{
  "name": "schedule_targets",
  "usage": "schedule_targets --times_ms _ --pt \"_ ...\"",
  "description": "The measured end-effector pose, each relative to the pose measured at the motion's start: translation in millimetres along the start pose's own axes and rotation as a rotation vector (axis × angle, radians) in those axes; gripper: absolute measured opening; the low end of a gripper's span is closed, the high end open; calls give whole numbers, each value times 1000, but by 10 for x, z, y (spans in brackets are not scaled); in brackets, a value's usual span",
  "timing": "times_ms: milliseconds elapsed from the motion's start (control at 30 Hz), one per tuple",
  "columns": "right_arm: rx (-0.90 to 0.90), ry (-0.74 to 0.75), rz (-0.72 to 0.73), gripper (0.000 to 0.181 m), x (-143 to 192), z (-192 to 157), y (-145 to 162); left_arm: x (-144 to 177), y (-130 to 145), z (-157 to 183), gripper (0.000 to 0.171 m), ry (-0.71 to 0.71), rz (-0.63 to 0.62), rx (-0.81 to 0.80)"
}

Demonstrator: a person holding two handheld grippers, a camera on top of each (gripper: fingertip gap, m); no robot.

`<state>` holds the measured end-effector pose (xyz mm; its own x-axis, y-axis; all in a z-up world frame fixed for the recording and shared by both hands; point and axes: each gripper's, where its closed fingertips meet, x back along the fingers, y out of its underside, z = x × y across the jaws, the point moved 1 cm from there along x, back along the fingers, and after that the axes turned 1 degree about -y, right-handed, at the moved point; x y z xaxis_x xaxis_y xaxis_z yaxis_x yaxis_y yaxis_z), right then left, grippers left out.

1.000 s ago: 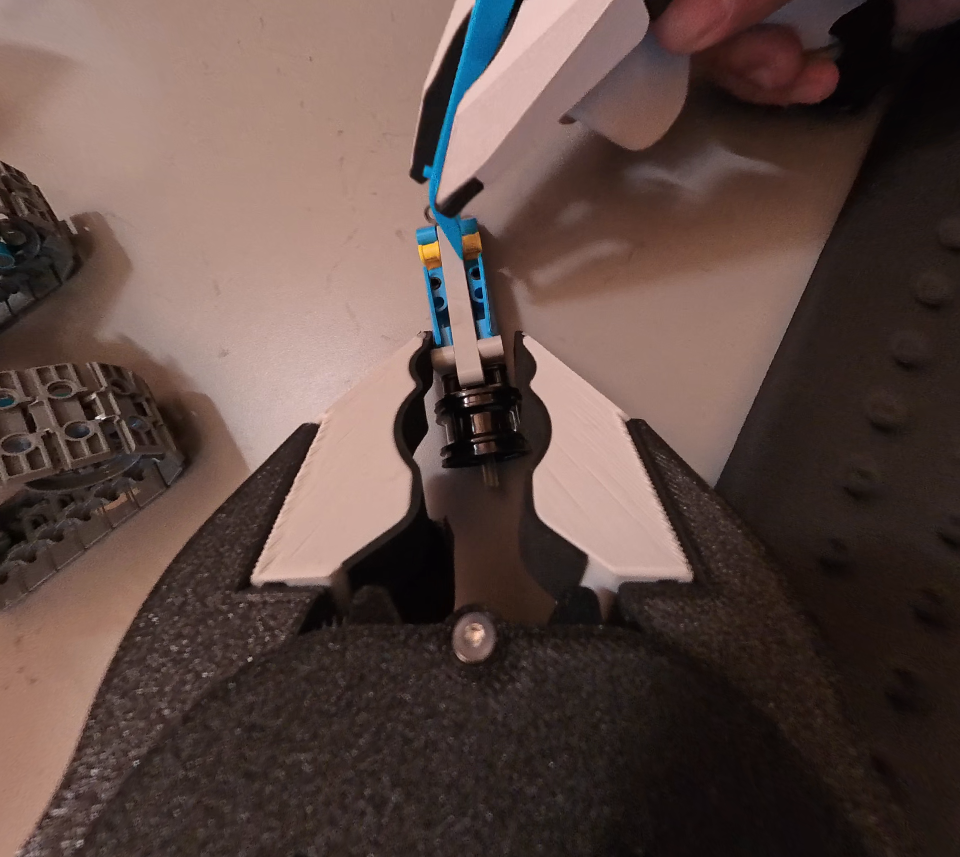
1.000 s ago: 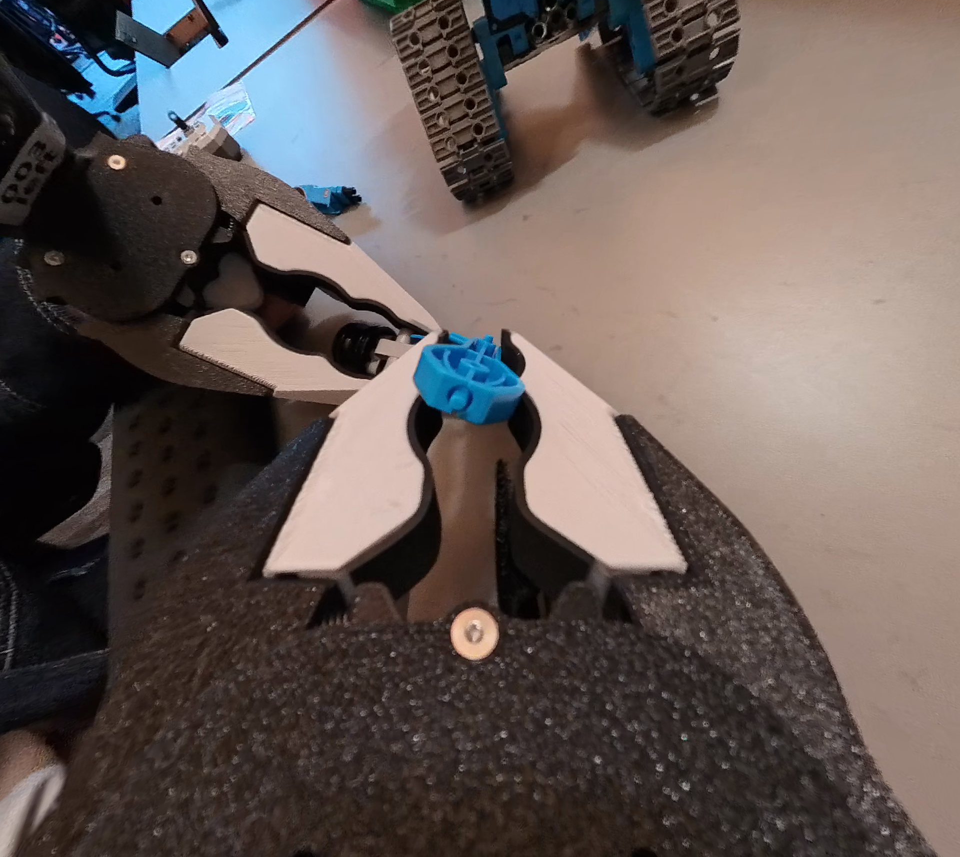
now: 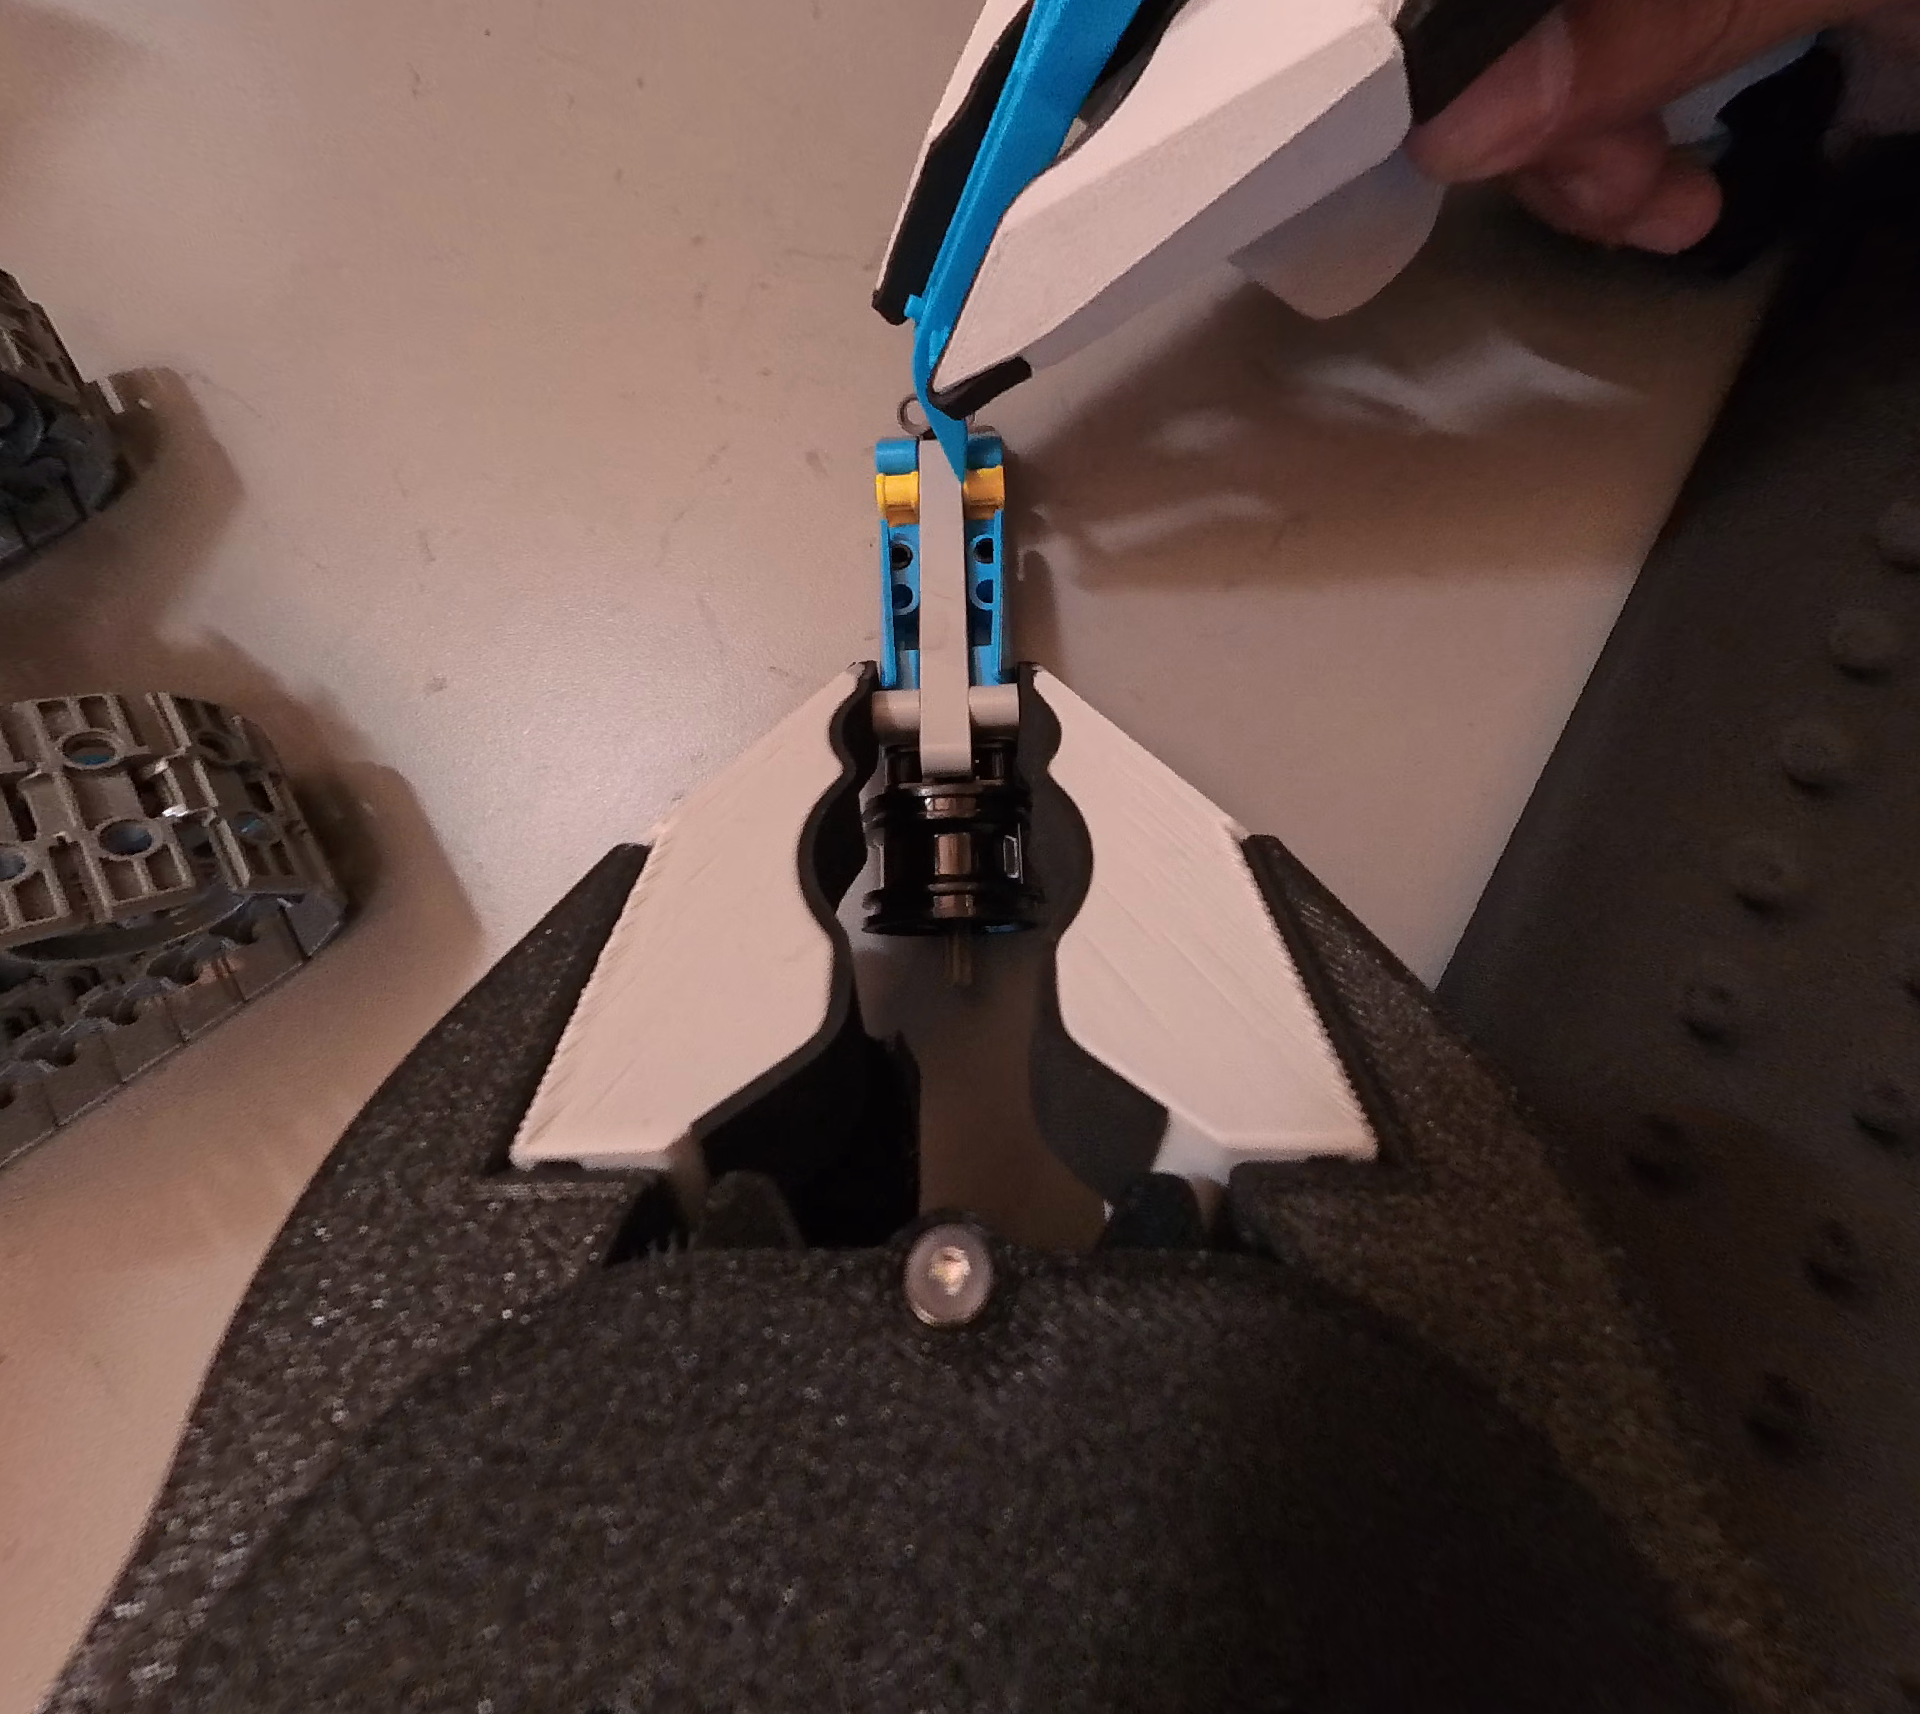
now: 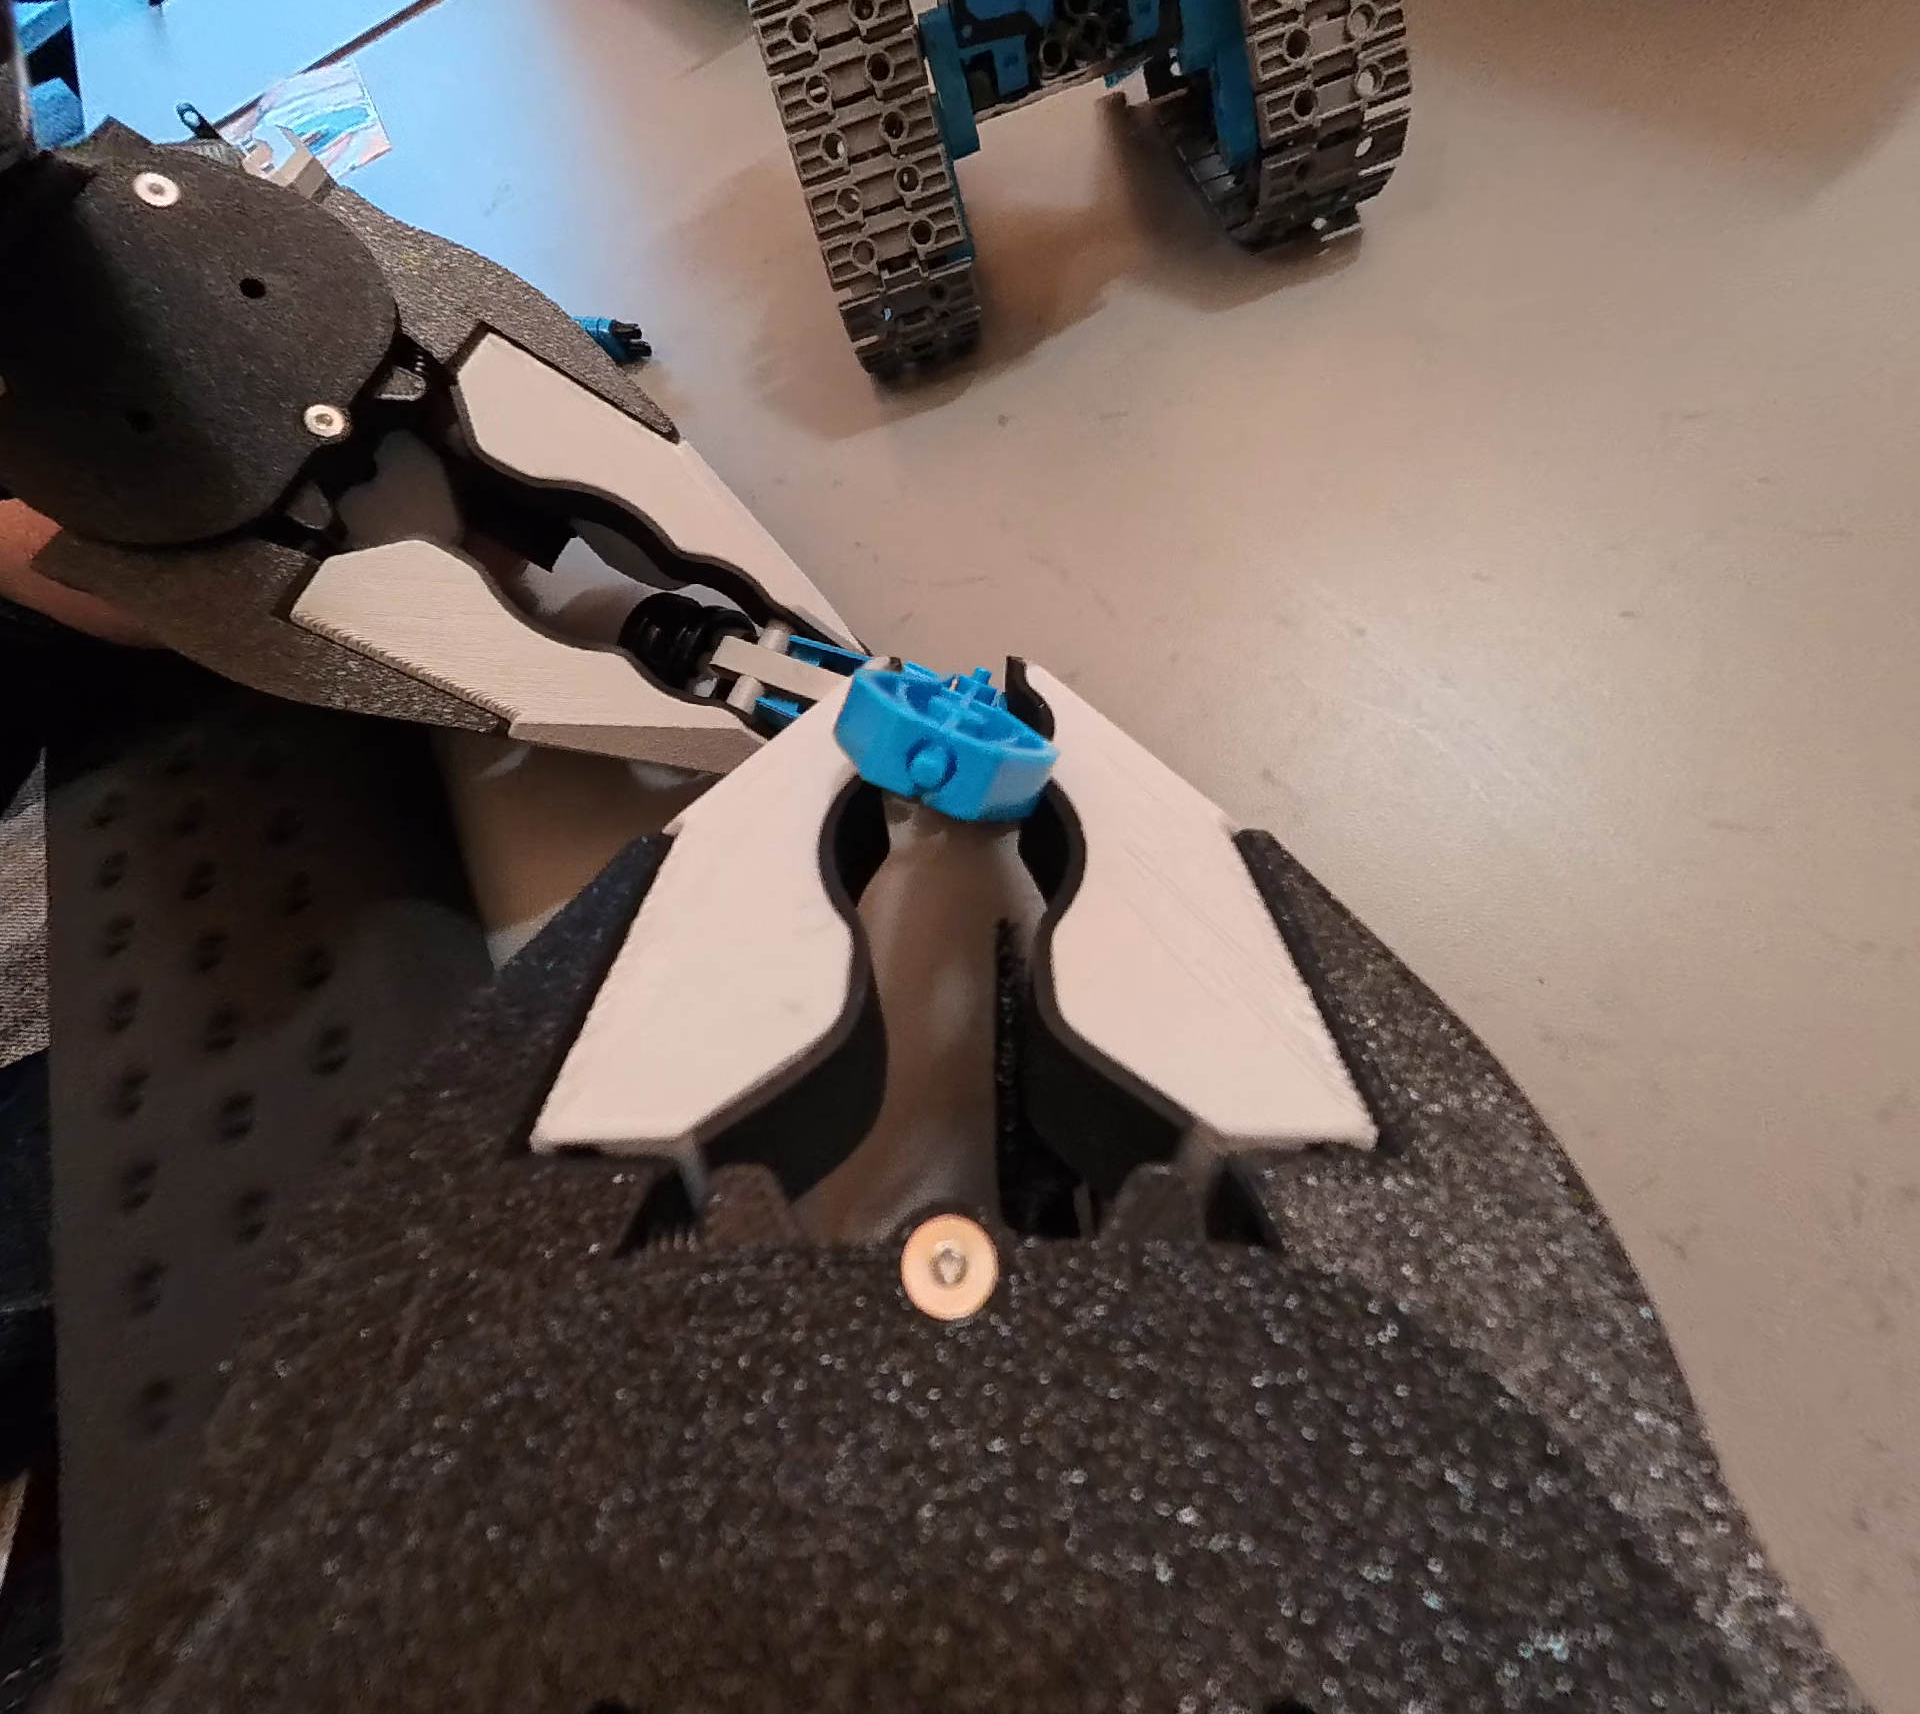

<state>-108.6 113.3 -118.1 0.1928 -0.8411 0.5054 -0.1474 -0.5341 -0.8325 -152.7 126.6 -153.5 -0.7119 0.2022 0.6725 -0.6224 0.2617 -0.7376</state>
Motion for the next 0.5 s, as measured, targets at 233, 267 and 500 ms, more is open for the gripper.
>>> schedule_targets --times_ms 233,267,500 --pt "116 66 -16 17 -5 -26 4 -1 -1 -1 25 3 0 8" --pt "111 67 -15 17 -3 -24 7 -1 -1 -1 25 4 -1 10" --pt "214 110 -16 17 -4 -69 21 -5 -3 -7 24 11 -2 34"
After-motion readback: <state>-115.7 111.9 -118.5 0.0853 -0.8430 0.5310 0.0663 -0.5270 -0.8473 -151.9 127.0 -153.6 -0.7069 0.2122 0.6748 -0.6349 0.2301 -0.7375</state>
